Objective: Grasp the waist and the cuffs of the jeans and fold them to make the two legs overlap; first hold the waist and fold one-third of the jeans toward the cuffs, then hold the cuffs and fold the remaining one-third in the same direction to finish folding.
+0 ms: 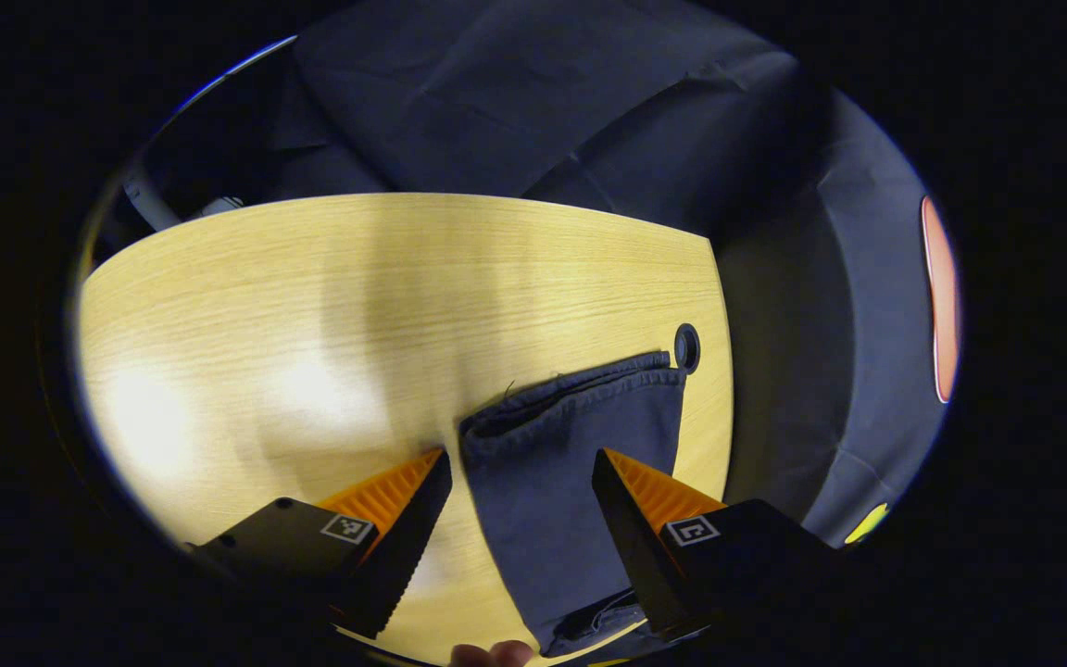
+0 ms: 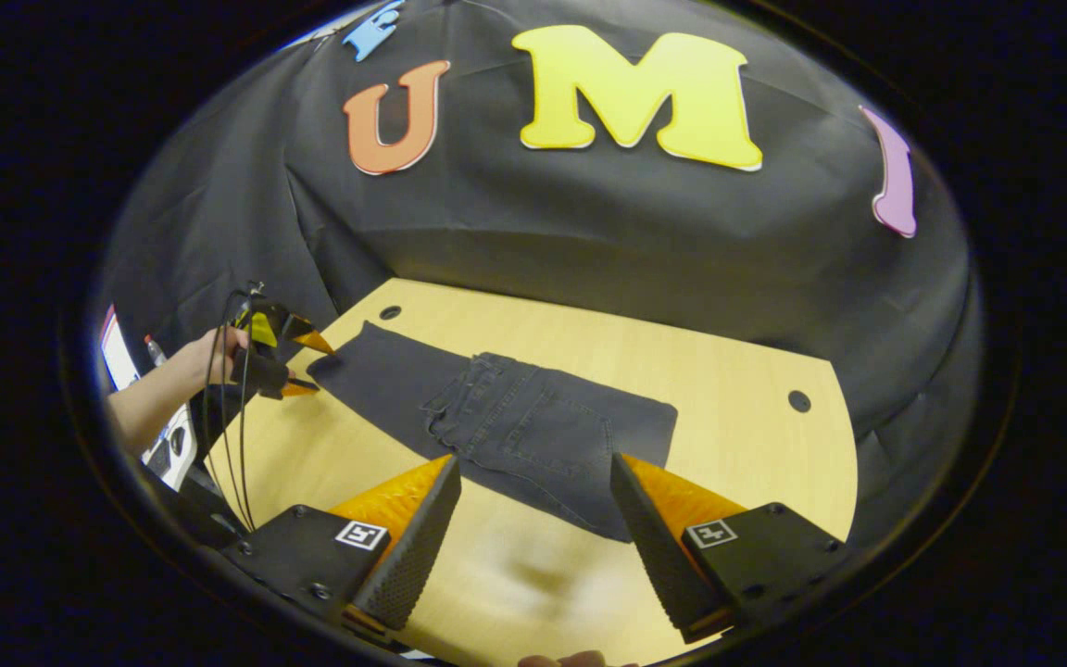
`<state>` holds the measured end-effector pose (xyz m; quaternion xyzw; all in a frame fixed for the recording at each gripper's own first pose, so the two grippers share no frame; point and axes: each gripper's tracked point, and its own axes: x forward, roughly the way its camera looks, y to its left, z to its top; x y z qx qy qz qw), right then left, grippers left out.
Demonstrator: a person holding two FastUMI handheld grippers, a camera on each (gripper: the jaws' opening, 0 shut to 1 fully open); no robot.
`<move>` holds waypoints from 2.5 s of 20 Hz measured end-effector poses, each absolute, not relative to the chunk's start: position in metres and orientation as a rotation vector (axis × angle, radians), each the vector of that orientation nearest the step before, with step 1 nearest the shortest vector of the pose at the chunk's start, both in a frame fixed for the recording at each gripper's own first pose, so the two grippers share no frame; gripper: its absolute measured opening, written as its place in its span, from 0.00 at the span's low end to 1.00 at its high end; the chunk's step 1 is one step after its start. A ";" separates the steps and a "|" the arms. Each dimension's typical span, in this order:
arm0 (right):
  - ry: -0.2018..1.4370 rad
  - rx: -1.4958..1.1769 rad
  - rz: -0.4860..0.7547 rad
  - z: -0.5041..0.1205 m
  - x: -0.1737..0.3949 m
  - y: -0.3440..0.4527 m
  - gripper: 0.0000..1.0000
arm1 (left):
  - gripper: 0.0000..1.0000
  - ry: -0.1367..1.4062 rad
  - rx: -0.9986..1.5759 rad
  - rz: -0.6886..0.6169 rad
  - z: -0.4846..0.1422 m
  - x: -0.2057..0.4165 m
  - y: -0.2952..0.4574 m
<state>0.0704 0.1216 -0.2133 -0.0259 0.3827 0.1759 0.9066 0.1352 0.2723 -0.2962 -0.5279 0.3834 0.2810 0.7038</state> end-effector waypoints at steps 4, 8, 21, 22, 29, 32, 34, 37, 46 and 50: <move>0.819 -0.012 0.321 -0.226 0.072 0.105 0.99 | 0.99 0.929 -1.147 0.686 -0.300 0.146 0.272; 0.849 0.035 0.289 -0.236 0.067 0.094 1.00 | 0.80 0.982 -1.052 0.827 -0.315 0.135 0.276; 0.868 0.061 0.174 -0.248 0.033 0.036 1.00 | 0.04 0.711 -0.954 0.619 -0.275 0.150 0.263; 0.857 0.053 0.150 -0.246 0.031 0.030 1.00 | 0.04 0.683 -0.910 0.572 -0.258 0.153 0.258; 0.739 0.073 0.073 -0.203 0.028 0.004 1.00 | 0.04 0.475 -0.575 0.217 -0.111 0.179 0.169; 0.705 0.062 0.054 -0.189 0.017 -0.010 1.00 | 0.03 0.406 -0.460 0.069 -0.055 0.181 0.111; 0.689 0.062 0.031 -0.183 0.006 -0.026 1.00 | 0.04 0.374 -0.396 -0.041 -0.024 0.177 0.063; 0.687 0.092 -0.016 -0.181 -0.010 -0.048 1.00 | 0.04 0.352 -0.305 -0.199 0.002 0.164 -0.010; 0.767 0.122 -0.190 -0.205 -0.073 -0.130 1.00 | 0.04 0.463 -0.040 -0.365 -0.130 0.136 -0.169; 0.786 0.116 -0.195 -0.213 -0.075 -0.137 1.00 | 0.03 0.485 -0.006 -0.325 -0.160 0.132 -0.164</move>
